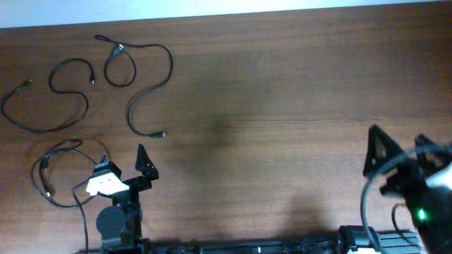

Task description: Untangle cables

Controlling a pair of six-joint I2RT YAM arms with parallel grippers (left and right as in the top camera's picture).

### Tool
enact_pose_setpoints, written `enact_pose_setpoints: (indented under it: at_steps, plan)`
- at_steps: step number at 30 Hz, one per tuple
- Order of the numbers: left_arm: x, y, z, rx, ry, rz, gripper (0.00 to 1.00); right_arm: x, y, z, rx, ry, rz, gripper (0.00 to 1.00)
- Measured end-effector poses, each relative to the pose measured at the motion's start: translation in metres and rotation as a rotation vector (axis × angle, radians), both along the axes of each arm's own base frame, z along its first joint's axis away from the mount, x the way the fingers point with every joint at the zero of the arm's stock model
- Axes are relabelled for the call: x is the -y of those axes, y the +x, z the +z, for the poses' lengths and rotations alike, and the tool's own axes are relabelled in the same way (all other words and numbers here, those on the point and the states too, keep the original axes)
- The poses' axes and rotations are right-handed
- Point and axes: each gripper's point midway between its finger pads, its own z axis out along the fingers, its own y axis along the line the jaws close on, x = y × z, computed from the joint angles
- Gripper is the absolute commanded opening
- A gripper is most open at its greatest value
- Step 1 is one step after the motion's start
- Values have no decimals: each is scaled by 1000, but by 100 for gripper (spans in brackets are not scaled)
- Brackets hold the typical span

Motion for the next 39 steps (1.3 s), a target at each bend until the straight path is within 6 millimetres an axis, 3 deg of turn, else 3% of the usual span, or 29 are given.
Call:
enact_pose_setpoints:
  at_steps: [5, 13, 18, 26, 32, 35, 39]
  plan:
    - [0, 0, 0, 1, 0, 0, 99, -4, -37, 16, 126, -12, 0, 99]
    - [0, 0, 0, 1, 0, 0, 99, -6, -57, 16, 163, -16, 0, 99]
    - [0, 0, 0, 1, 0, 0, 99, -3, -64, -8, 117, -17, -18, 99]
    - [0, 0, 0, 1, 0, 0, 99, -9, -17, -24, 289, -142, 56, 98]
    - [0, 0, 0, 1, 0, 0, 99, -14, 16, -66, 428, -202, 98, 98]
    - [0, 0, 0, 1, 0, 0, 99, -16, 37, -105, 391, -196, 122, 99]
    - [0, 0, 0, 1, 0, 0, 99, -17, 52, -137, 356, -188, 123, 98]
